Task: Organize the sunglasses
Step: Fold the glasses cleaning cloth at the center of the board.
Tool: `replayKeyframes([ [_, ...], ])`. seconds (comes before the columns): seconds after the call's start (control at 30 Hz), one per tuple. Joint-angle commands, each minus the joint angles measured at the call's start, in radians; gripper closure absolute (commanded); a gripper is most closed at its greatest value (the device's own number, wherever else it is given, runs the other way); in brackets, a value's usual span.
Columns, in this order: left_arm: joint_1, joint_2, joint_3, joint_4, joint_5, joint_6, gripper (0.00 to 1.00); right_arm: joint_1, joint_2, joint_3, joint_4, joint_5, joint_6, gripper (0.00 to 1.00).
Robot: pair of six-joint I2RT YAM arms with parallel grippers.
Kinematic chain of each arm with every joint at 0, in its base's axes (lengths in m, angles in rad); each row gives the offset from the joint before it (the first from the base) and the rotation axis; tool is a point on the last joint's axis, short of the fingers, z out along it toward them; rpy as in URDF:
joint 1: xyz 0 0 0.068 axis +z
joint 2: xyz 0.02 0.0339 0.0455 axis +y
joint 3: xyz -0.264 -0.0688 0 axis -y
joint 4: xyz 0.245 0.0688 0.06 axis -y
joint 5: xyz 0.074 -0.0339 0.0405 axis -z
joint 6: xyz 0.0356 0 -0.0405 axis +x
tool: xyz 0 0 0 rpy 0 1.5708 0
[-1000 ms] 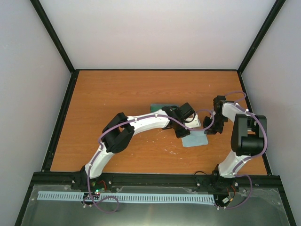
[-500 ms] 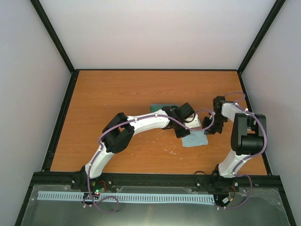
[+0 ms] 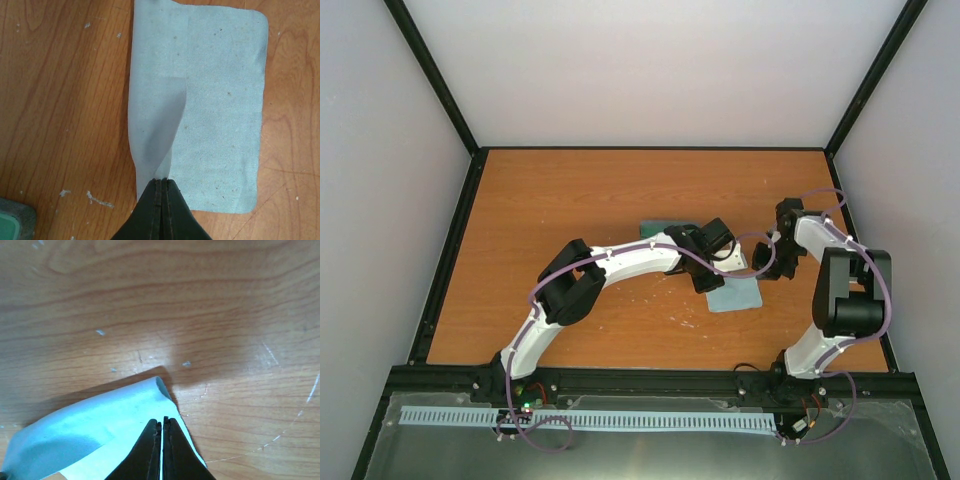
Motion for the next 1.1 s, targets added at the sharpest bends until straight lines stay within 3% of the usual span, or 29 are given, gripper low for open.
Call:
replayKeyframes([
  [0.0, 0.001, -0.034, 0.018, 0.009, -0.006, -0.007, 0.99, -0.004, -0.052, 0.033, -0.027, 0.003, 0.013, 0.97],
  [0.1, 0.001, -0.033, 0.015, 0.012, -0.007, -0.005, 0.99, -0.004, -0.047, 0.024, -0.025, -0.005, 0.013, 0.97],
  [0.23, 0.001, -0.033, 0.013, 0.013, -0.007, -0.009, 0.99, -0.004, -0.013, 0.02, -0.028, -0.002, 0.01, 0.77],
  [0.33, 0.001, -0.034, 0.013, 0.016, -0.007, -0.008, 0.99, -0.003, 0.003, 0.022, -0.024, 0.009, 0.01, 0.71],
  [1.07, 0.0, -0.029, 0.016, 0.019, -0.007, -0.007, 0.99, 0.042, 0.066, -0.011, 0.01, 0.055, 0.009, 0.83],
])
